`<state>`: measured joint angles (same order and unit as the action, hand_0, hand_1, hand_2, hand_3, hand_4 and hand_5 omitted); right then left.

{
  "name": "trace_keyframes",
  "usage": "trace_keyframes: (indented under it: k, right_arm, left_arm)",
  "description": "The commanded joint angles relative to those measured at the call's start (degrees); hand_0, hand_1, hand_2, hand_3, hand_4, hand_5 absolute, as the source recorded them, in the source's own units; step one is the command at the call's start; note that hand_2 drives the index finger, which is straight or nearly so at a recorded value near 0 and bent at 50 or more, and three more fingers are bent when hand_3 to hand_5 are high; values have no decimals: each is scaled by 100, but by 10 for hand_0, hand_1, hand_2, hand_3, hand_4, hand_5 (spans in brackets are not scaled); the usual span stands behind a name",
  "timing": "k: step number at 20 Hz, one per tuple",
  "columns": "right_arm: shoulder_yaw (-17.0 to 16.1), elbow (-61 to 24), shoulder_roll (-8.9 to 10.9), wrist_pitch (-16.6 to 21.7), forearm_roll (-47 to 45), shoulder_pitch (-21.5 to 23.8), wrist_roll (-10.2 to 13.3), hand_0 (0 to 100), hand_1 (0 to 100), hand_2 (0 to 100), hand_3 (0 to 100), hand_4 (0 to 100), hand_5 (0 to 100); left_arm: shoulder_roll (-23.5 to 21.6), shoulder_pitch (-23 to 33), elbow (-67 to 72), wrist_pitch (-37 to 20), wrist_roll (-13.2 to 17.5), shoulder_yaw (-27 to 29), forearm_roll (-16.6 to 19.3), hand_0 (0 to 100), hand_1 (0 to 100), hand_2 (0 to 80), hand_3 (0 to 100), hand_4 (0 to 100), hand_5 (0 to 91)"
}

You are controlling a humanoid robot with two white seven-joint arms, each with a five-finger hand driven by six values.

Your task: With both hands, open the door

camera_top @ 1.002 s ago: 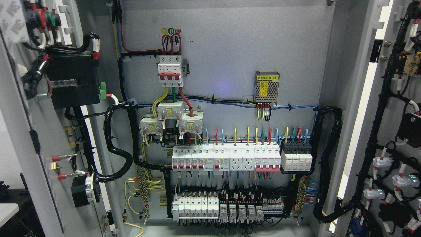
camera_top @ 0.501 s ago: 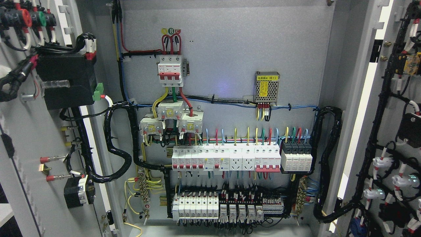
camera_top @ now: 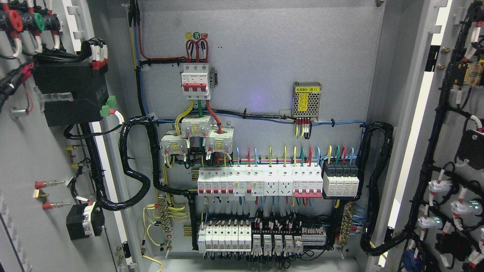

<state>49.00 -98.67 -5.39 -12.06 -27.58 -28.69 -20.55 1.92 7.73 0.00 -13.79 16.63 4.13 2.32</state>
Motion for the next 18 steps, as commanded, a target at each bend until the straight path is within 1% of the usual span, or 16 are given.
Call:
trace_keyframes:
  k: [1, 3, 5, 7, 8, 10, 11, 13, 14, 16, 18]
  right_arm:
    - [-31, 251, -6, 55, 24, 30, -2, 0, 0, 0, 0, 0, 0]
    - [-118, 331, 65, 72, 86, 65, -2, 0, 0, 0, 0, 0, 0]
    - [-381, 340, 74, 81, 95, 153, 7, 0, 0, 0, 0, 0, 0]
    - [-453, 357, 100, 90, 95, 232, 7, 0, 0, 0, 0, 0, 0]
    - [-548, 357, 178, 151, 95, 311, 16, 0, 0, 0, 0, 0, 0]
    - [-620, 340, 302, 282, 104, 425, 51, 0, 0, 0, 0, 0, 0]
    - [-620, 331, 346, 362, 104, 461, 129, 0, 0, 0, 0, 0, 0]
    - [-681, 331, 503, 555, 121, 575, 445, 0, 0, 0, 0, 0, 0]
    - [-690, 331, 617, 599, 121, 636, 534, 0, 0, 0, 0, 0, 0]
    - [-786, 305, 837, 643, 113, 803, 631, 0, 0, 0, 0, 0, 0]
    - [-979, 305, 926, 661, 95, 988, 745, 0, 0, 0, 0, 0, 0]
  left_arm:
    - [10, -9, 0, -1, -2, -26, 23, 0, 0, 0, 0, 32, 0]
    - [10, -9, 0, -10, -2, -44, 14, 0, 0, 0, 0, 32, 0]
    - [10, -96, 9, -1, -2, -44, 14, 0, 0, 0, 0, 32, 0]
    - [10, -105, 0, -10, -2, -52, 14, 0, 0, 0, 0, 32, 0]
    - [10, -105, 9, -10, -2, -52, 14, 0, 0, 0, 0, 32, 0]
    - [10, -105, -8, -10, -2, -52, 23, 0, 0, 0, 0, 31, 0]
    - [10, -105, -52, -10, -2, -61, 23, 0, 0, 0, 0, 31, 0]
    - [10, -27, -516, -10, 6, -184, 84, 0, 0, 0, 0, 31, 0]
    - [10, 78, -753, -10, -2, -202, 119, 0, 0, 0, 0, 31, 0]
    - [2, 429, -1446, -10, 6, -263, 164, 0, 0, 0, 0, 31, 0]
    - [-51, 903, -2333, -10, 6, -394, 172, 0, 0, 0, 0, 31, 0]
